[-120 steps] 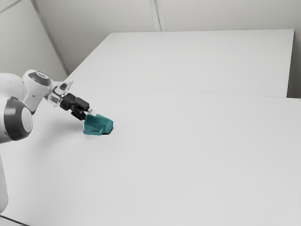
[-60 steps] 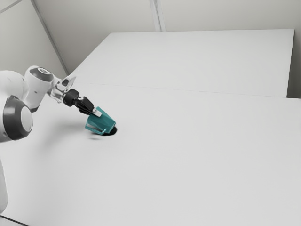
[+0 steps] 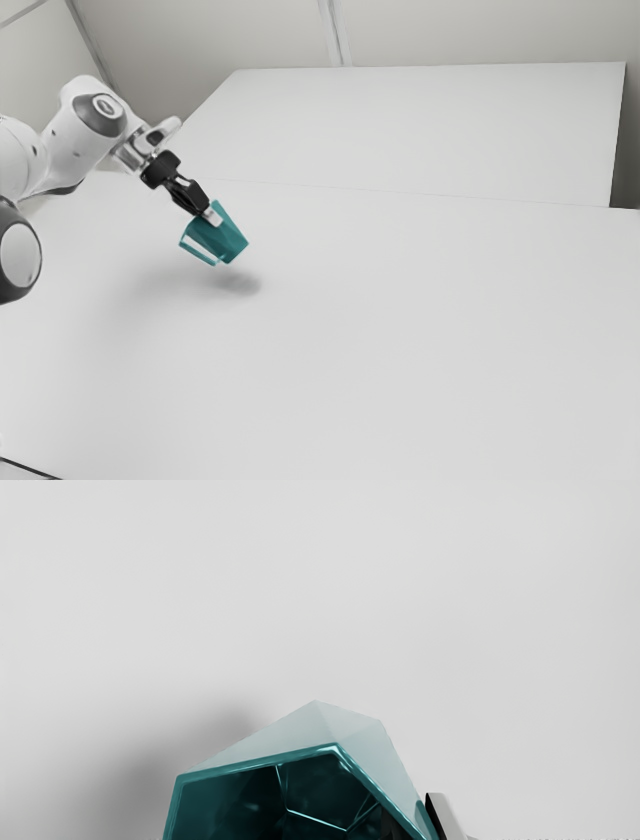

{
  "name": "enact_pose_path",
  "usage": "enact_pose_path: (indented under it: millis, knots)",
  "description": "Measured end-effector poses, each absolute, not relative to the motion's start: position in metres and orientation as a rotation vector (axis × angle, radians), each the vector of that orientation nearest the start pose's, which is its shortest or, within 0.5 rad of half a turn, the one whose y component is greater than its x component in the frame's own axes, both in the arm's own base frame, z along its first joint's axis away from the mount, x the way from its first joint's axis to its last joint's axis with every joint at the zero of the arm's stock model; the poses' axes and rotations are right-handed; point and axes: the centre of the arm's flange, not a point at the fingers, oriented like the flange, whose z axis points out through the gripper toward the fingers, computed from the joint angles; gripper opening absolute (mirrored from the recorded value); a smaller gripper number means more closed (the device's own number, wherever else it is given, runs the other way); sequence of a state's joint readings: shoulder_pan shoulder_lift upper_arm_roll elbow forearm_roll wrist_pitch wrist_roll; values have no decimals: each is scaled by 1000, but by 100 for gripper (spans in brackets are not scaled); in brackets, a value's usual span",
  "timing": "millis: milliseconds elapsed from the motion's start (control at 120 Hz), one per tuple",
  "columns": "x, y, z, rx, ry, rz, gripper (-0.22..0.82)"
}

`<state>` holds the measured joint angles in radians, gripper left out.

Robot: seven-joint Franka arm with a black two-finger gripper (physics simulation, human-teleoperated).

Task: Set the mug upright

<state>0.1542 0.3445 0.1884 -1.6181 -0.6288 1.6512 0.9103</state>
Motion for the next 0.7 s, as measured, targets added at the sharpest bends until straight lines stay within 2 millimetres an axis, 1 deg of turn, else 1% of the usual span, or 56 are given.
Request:
enact_pose_path:
  millis: [100,208,233,275,375,475,583,700]
  knots:
    - [618,108,432,2622,-612,62,-17]
    - [625,72,441,2790,-702,22,-17]
    - [627,62,443,2826,-722,13,-17]
    - [628,49,439,2877,-736,-8,-17]
    - [627,33,419,2969,-693,-33,-17]
    - [624,23,401,3024,-613,-34,-17]
    - [623,11,390,3059,-529,-16,-17]
    - [624,6,385,3084,-429,7,-17]
